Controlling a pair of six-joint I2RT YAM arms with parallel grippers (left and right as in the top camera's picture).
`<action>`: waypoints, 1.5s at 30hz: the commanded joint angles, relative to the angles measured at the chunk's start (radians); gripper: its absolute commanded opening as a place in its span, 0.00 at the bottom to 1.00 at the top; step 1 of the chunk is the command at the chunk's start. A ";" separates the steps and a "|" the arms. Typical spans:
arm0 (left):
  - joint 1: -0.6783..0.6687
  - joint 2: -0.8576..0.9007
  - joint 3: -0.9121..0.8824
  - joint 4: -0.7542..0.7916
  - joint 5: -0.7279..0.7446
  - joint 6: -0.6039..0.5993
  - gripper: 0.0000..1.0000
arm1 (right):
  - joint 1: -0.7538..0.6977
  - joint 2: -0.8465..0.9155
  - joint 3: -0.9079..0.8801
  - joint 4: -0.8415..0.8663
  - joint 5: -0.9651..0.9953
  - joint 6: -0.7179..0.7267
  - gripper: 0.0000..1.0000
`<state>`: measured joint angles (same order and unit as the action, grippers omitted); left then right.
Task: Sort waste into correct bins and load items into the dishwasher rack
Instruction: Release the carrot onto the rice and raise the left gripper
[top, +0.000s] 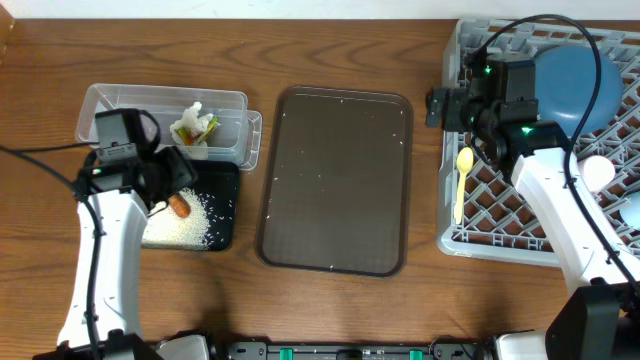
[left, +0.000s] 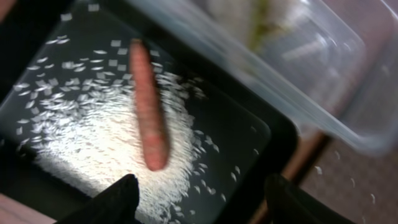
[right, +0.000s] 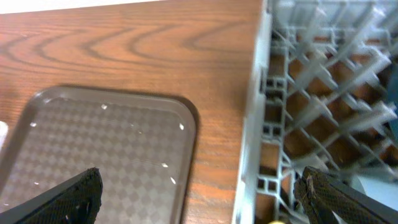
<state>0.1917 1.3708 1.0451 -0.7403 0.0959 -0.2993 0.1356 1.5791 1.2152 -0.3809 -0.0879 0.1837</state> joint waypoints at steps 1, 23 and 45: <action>-0.051 0.015 0.034 -0.025 0.020 0.103 0.69 | -0.010 0.011 0.002 0.005 -0.056 -0.063 0.99; -0.113 -0.217 0.101 -0.262 -0.047 0.168 0.74 | -0.219 -0.258 0.005 -0.437 -0.039 -0.095 0.99; -0.113 -0.625 -0.158 -0.069 -0.048 0.168 0.89 | -0.219 -0.610 -0.378 -0.316 0.081 -0.042 0.99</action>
<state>0.0765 0.7452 0.8932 -0.8074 0.0635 -0.1398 -0.0746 0.9623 0.8433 -0.6823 -0.0227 0.1261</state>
